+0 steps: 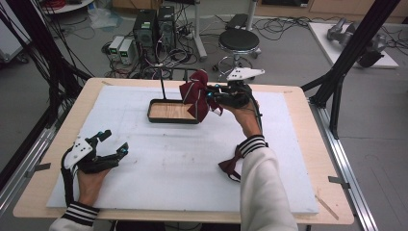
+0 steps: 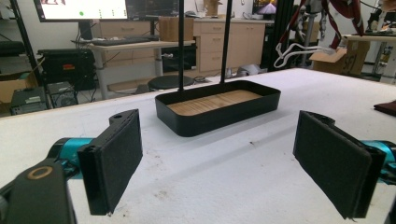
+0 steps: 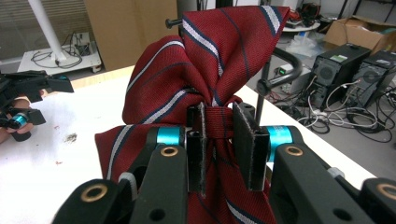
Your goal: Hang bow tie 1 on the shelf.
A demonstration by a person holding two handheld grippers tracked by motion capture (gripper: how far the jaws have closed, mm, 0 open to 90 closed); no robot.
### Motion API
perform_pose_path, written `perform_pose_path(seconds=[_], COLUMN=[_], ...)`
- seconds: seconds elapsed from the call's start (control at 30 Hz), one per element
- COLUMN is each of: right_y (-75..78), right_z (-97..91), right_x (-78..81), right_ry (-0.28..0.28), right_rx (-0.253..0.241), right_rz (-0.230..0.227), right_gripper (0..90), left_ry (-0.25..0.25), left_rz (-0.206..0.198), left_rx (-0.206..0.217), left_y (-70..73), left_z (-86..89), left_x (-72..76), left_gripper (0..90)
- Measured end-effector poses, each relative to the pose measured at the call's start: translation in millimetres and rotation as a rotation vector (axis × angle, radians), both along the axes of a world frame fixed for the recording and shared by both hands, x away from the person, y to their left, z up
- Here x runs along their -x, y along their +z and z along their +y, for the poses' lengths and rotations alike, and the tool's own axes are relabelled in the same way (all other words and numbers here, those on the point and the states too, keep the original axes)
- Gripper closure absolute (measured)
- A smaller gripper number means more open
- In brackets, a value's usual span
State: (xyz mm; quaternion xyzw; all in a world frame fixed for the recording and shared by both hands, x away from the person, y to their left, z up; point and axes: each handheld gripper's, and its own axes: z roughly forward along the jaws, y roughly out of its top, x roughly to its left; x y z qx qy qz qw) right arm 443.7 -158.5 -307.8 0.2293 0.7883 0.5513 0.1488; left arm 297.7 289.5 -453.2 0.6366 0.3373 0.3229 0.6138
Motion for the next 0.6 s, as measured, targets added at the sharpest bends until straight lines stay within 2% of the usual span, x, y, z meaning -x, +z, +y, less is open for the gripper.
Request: perform_pose_path(seconds=[0.6], right_y=[6.8], right_z=[31.7], right_x=[-10.7], right_ry=[0.032], right_rx=[0.006], right_rz=[0.0], right_gripper=[75.8], left_ry=[0.001], left_rz=[0.001], left_rx=[0.002], left_y=[0.0], left_z=[0.2], left_x=[-0.1], left_gripper=[16.0])
